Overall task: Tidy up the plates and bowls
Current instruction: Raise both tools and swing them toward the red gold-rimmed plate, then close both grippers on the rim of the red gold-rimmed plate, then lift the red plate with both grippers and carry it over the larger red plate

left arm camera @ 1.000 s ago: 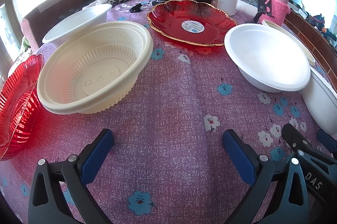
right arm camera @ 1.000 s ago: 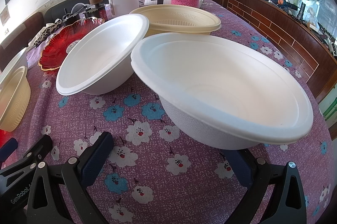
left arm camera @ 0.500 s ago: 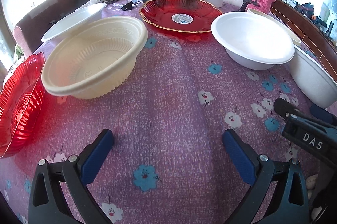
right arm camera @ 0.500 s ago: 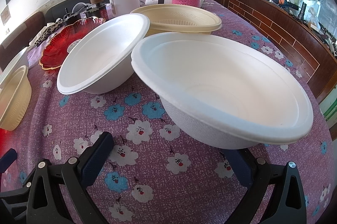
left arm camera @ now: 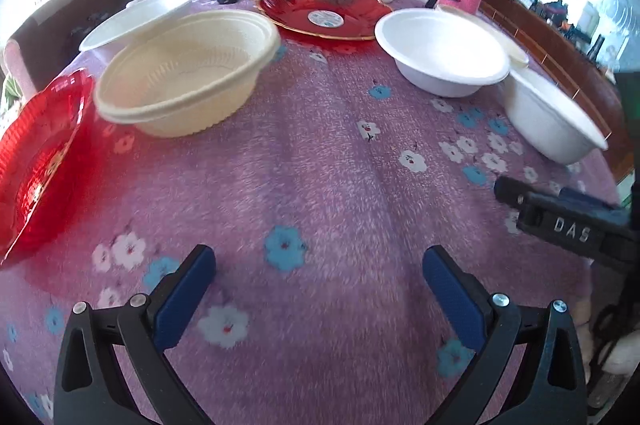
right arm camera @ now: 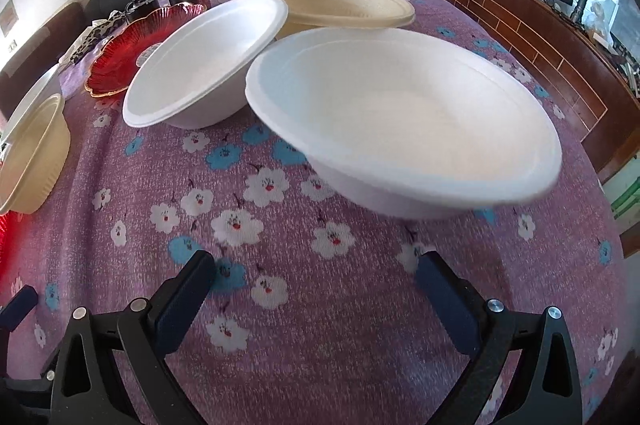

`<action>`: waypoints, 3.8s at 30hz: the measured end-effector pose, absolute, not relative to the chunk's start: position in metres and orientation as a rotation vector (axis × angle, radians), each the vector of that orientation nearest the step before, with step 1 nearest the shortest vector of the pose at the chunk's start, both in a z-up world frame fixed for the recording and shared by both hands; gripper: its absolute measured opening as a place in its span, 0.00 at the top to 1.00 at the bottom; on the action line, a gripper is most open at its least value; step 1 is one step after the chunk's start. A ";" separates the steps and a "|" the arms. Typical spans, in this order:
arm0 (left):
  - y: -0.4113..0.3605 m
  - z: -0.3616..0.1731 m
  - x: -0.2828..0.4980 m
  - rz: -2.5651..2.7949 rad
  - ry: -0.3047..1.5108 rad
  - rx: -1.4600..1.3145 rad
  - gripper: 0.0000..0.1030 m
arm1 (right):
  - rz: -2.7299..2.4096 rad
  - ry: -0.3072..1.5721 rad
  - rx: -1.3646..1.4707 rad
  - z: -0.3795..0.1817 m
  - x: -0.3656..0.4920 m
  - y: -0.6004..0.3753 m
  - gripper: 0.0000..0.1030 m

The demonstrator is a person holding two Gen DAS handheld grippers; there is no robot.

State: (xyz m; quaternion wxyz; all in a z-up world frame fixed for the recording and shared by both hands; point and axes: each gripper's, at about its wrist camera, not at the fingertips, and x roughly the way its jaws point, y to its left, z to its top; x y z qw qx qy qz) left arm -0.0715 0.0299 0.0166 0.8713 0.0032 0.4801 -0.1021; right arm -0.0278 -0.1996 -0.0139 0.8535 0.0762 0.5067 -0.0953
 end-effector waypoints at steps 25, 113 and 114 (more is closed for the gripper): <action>0.164 0.371 -0.195 0.073 0.112 0.055 0.00 | 0.050 0.210 0.219 0.323 -0.149 -0.179 0.01; 0.059 0.054 0.232 -0.240 1.136 -0.161 0.77 | 0.292 1.108 0.416 0.028 0.241 -0.185 0.82; 0.056 0.055 0.236 -0.235 1.131 -0.163 0.77 | 0.298 1.098 0.425 0.030 0.241 -0.185 0.82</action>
